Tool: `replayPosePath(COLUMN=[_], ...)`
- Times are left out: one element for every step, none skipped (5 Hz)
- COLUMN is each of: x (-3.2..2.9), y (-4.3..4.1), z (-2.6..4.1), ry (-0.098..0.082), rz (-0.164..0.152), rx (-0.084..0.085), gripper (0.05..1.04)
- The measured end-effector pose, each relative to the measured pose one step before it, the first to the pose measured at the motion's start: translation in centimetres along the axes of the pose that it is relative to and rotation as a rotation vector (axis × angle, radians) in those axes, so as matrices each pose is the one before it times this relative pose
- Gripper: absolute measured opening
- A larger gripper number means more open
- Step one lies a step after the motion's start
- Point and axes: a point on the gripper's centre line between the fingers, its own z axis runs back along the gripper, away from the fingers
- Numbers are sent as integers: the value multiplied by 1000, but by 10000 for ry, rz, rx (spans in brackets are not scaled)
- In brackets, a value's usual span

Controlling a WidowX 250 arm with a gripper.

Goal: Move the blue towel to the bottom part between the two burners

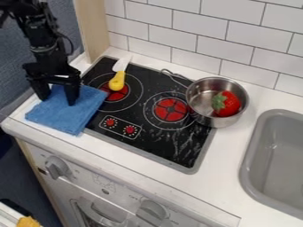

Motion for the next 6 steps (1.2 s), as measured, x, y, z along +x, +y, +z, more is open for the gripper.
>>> replayPosePath(x=[254, -1560, -1599, -284, -48, -169], y=[-3109, -5997, -3242, -3253, -1018, -1291], z=[32, 598, 1075, 241, -63, -45], ry=[-83, 553, 156, 144, 340, 125], rz=[-597, -582, 145, 419, 1107, -115], rx=[-154, -315, 324, 318, 86, -253], gripper=[1001, 1001, 1001, 1001, 1001, 1001])
